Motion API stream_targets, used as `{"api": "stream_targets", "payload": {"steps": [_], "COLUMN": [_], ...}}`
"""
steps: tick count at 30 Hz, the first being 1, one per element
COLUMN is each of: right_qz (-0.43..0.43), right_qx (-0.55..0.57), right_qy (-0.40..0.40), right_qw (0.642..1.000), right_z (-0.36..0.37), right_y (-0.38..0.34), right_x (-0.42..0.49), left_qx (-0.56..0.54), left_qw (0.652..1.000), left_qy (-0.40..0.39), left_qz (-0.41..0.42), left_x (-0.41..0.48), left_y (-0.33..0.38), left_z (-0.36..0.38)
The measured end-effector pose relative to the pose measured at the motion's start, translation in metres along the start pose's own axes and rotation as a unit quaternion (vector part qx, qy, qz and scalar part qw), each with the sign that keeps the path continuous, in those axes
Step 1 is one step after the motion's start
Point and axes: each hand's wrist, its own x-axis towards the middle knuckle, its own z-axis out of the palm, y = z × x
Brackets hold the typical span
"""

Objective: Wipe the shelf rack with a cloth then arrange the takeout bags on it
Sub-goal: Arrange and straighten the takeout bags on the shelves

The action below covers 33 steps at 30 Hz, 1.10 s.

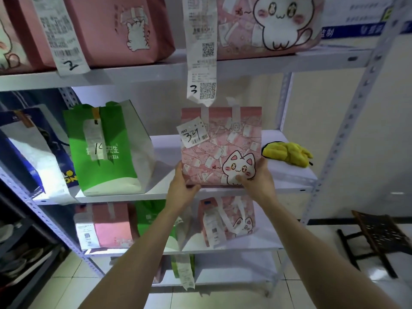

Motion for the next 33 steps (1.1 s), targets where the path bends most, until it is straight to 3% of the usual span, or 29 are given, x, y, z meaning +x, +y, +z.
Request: {"api": "stream_targets", "payload": {"steps": [7,17,21,27,29,33], "right_qz": [-0.002,0.012,0.021,0.031,0.017,-0.083], "right_qx": [-0.032,-0.046,-0.062,-0.039,-0.031,-0.056], "right_qy": [-0.019,-0.054,-0.042,-0.055,-0.012,0.18], "right_qw": [0.999,0.997,0.997,0.997,0.999,0.979], "right_z": [0.006,0.037,0.038,0.032,0.031,0.04], "right_y": [-0.001,-0.012,-0.014,-0.012,-0.013,-0.032], "right_x": [-0.011,-0.02,-0.016,-0.016,-0.023,-0.04], "left_qx": [0.048,0.009,0.078,0.07,0.051,0.012], "left_qw": [0.998,0.996,0.99,0.992,0.994,0.995], "left_qy": [0.042,0.08,0.115,0.093,0.085,0.092], "left_qz": [-0.006,-0.033,-0.038,-0.049,-0.051,-0.039], "left_x": [0.001,-0.008,-0.007,-0.004,-0.007,-0.018], "left_y": [-0.012,-0.034,-0.034,-0.035,-0.035,-0.038], "left_z": [-0.003,-0.037,-0.035,-0.041,-0.045,-0.061]}}
